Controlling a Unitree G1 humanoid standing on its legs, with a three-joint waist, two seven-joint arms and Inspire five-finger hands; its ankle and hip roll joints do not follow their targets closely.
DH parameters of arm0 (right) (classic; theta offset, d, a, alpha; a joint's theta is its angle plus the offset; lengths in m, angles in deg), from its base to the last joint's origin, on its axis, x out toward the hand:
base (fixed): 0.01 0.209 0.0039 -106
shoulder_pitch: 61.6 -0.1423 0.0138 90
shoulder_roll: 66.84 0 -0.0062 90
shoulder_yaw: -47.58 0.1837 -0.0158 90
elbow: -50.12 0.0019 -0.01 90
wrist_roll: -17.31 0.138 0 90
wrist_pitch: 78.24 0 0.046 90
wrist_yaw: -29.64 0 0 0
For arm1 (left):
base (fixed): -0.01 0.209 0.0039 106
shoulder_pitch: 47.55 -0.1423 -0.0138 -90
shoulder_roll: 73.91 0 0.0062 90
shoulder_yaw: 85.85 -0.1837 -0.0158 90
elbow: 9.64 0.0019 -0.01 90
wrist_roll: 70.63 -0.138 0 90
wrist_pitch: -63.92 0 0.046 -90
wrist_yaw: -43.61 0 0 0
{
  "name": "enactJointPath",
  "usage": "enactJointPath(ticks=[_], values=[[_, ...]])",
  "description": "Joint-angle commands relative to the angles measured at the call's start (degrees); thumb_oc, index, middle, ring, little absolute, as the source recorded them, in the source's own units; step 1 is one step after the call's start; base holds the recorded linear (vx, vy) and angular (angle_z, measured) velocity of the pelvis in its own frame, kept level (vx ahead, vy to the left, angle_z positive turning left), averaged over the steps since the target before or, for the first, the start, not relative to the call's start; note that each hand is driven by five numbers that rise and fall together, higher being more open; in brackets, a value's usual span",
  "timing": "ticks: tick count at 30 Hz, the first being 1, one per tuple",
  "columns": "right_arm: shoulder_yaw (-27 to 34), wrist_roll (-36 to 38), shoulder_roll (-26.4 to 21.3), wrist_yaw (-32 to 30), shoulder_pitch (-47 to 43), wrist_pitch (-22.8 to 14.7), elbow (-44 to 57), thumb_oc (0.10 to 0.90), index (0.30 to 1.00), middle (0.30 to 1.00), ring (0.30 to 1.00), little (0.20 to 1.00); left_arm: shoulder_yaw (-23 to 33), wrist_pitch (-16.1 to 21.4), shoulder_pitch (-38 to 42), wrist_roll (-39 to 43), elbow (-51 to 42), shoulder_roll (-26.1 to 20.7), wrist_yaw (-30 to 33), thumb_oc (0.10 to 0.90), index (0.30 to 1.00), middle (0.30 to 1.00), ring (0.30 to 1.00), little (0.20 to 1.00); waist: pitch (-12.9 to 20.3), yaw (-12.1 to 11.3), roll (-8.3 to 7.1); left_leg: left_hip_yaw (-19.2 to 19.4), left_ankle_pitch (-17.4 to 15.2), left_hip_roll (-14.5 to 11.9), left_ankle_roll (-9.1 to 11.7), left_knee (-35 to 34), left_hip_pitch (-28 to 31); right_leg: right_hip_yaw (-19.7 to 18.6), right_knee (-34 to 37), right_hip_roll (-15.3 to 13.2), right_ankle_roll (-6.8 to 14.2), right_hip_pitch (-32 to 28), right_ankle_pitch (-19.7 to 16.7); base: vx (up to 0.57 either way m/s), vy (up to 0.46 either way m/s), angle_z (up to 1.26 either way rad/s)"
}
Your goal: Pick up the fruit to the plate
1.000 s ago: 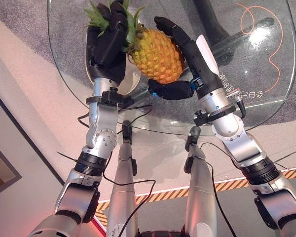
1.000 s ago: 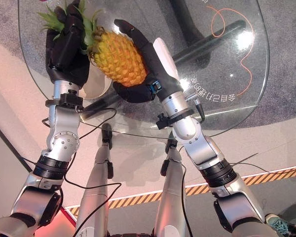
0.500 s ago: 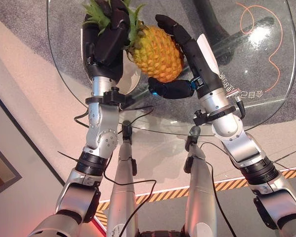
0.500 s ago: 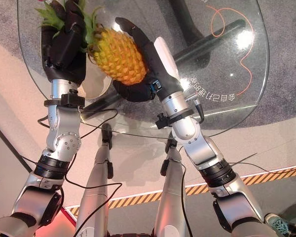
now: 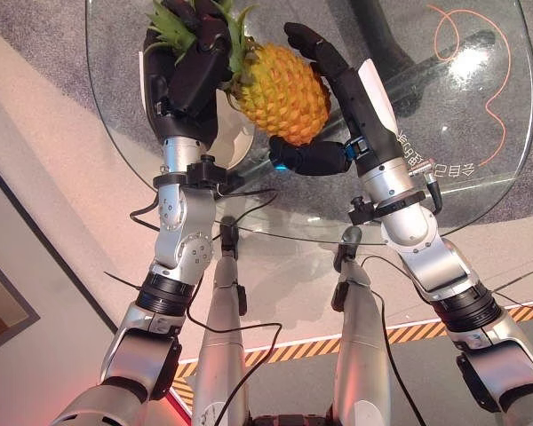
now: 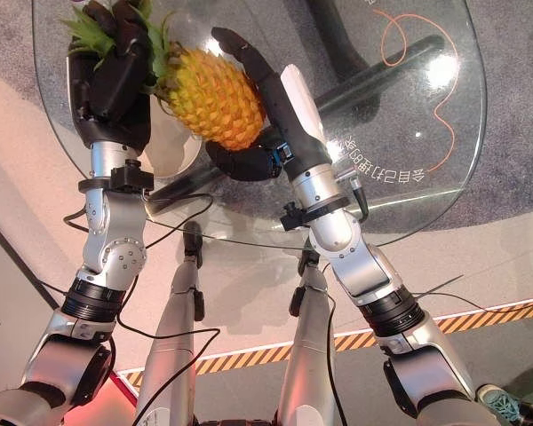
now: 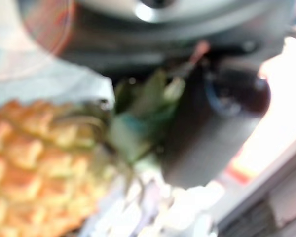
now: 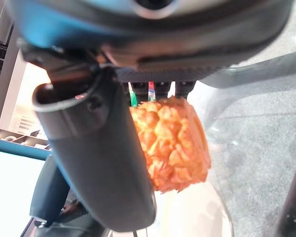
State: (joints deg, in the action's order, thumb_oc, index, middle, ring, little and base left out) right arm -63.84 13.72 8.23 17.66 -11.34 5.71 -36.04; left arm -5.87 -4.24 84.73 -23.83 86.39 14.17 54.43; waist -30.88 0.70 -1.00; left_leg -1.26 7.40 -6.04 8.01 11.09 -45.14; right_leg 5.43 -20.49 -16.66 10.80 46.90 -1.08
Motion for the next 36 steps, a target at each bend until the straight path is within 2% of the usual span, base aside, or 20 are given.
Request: enactJointPath(ticks=[1, 18, 36], values=[[8.33, -1.47, 0.75, -6.41, -5.39, -6.30, 6.95, 0.800, 0.900, 0.900, 0.900, 0.900, 2.95, 6.95, 3.91, -5.44, -6.98, -1.68, -0.49, 0.100, 0.300, 0.300, 0.300, 0.200, 1.09, -0.58, -0.96, 1.03, -4.68, 0.70, -2.79, 4.45, 0.75, 2.94, 5.92, 2.59, -2.53, -2.84, -3.82, 0.00, 0.000, 0.00], [8.58, -2.21, 1.54, -6.82, -5.90, -6.54, 7.08, 0.800, 0.900, 0.900, 0.900, 0.900, 5.41, 13.00, 3.76, -4.55, -6.14, 0.18, 7.56, 0.100, 0.300, 0.300, 0.300, 0.200, 1.09, -0.64, -1.23, 0.85, -3.78, 0.67, -2.69, 3.81, 0.14, 3.01, 6.11, 2.74, -2.73, -2.30, -4.13, 0.00, 0.000, 0.00], [8.28, -2.84, 2.51, -7.94, -6.17, -6.09, 6.77, 0.800, 0.900, 0.900, 0.900, 0.900, 7.38, 18.51, 4.27, -9.49, -7.18, 2.37, 17.91, 0.100, 0.300, 0.300, 0.300, 0.200, 1.09, -0.82, -1.77, 0.52, -3.80, 0.69, -2.49, 3.98, -0.24, 3.07, 6.06, 2.87, -3.00, -2.26, -3.73, 0.00, 0.000, 0.00]])
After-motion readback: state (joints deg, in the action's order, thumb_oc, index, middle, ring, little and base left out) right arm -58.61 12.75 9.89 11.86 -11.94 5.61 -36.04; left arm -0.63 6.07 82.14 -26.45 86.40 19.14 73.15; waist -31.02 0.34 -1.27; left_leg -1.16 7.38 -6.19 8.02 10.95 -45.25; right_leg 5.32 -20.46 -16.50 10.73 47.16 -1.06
